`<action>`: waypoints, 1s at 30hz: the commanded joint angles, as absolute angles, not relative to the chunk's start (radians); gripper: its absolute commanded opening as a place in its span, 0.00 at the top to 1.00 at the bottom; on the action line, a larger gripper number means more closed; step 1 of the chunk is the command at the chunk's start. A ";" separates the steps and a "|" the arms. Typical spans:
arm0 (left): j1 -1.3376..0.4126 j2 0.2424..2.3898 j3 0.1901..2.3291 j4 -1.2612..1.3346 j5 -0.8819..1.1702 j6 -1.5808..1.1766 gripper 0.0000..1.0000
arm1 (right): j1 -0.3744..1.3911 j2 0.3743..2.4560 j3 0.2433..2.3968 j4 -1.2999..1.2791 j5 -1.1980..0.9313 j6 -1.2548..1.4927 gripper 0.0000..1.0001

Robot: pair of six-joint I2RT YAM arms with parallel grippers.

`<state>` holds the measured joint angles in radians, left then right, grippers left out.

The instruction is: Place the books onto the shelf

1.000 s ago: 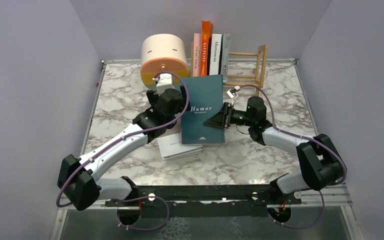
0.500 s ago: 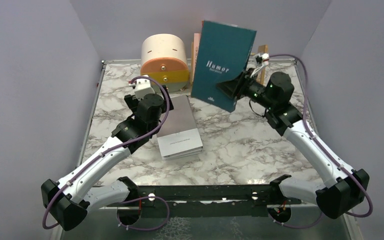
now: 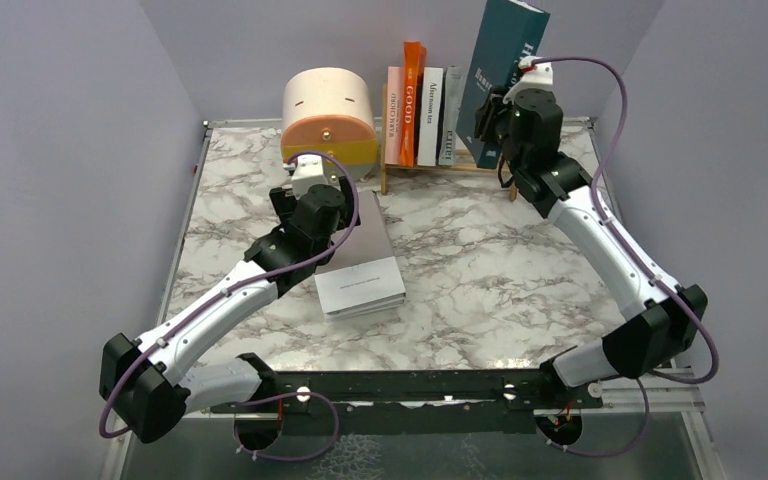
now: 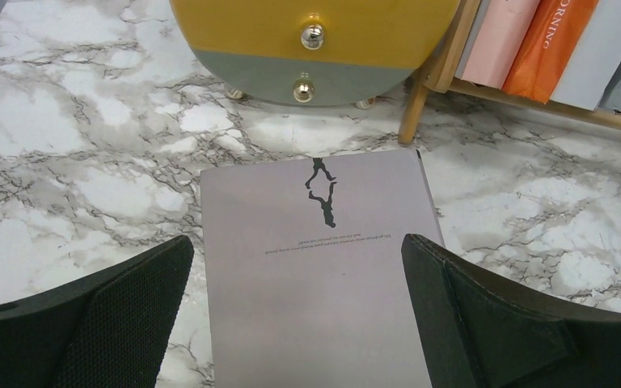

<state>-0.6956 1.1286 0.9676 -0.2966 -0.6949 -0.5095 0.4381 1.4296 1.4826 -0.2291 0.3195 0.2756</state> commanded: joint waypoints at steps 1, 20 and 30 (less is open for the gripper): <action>-0.690 1.146 0.961 -0.251 -0.669 -0.487 0.01 | 0.440 1.481 1.542 -0.239 0.528 0.188 0.99; -0.641 1.242 0.972 -0.209 -0.620 -0.463 0.01 | 0.373 1.733 1.555 -0.120 0.436 0.132 0.99; -0.596 1.258 0.965 -0.199 -0.584 -0.460 0.01 | 0.340 1.916 1.696 -0.143 0.323 0.151 0.99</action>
<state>-0.6109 1.2533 0.9672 -0.2314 -0.6209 -0.4713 0.3447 1.8671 1.6154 -0.1925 0.3874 0.1383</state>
